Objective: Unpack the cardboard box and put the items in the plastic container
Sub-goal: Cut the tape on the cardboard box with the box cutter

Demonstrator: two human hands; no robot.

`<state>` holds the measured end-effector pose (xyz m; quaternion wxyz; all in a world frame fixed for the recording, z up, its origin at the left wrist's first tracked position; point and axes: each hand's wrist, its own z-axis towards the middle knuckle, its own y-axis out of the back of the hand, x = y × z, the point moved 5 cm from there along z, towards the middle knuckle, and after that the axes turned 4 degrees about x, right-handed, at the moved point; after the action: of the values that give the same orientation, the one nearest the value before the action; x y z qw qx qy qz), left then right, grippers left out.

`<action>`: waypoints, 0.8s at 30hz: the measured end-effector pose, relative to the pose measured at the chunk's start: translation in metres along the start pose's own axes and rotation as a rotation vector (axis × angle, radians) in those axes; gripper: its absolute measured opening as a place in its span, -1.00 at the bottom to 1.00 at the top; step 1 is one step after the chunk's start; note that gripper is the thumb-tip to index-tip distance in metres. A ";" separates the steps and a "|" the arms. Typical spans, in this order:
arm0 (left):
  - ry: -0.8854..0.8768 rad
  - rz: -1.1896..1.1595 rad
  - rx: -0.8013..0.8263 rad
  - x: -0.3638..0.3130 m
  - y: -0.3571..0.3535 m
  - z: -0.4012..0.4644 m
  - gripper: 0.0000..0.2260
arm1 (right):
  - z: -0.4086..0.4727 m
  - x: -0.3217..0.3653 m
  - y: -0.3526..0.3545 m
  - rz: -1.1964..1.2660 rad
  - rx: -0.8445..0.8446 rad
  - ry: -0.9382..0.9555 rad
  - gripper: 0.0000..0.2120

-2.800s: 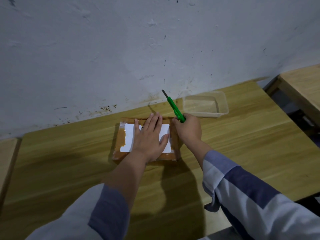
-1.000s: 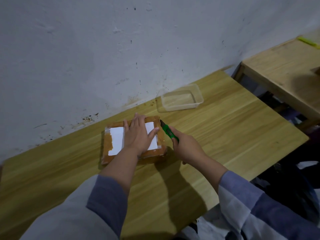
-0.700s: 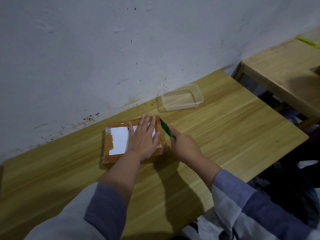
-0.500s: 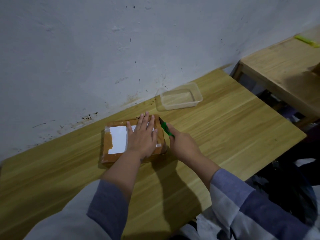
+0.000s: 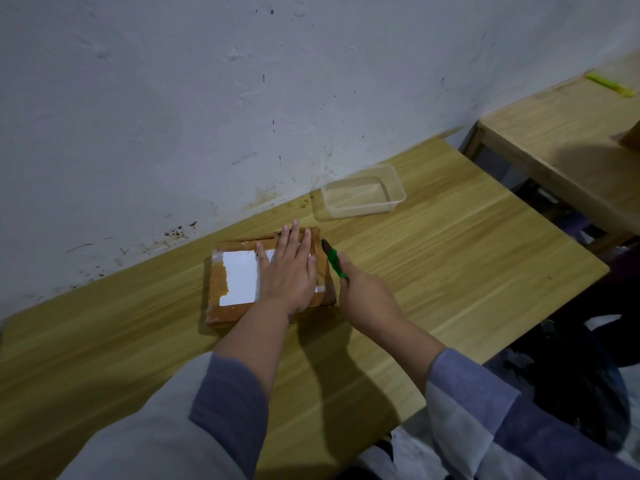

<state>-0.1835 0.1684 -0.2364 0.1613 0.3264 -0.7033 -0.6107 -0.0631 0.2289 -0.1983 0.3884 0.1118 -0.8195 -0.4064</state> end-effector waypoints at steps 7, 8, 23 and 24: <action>0.007 0.019 0.007 0.001 -0.002 0.001 -0.52 | -0.010 0.003 -0.007 -0.131 -0.006 -0.014 -0.45; 0.008 0.018 0.006 0.002 -0.002 0.001 -0.52 | -0.014 0.001 -0.008 -0.139 -0.019 -0.018 -0.44; -0.014 0.007 0.018 0.002 -0.002 0.000 -0.47 | -0.031 -0.013 -0.008 0.105 -0.113 -0.010 -0.51; -0.014 0.008 0.017 0.002 -0.002 0.000 -0.48 | -0.031 -0.015 -0.005 0.135 -0.138 -0.005 -0.52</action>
<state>-0.1844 0.1663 -0.2389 0.1560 0.3205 -0.7110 -0.6061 -0.0314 0.2152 -0.1991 0.4194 0.0282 -0.7963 -0.4350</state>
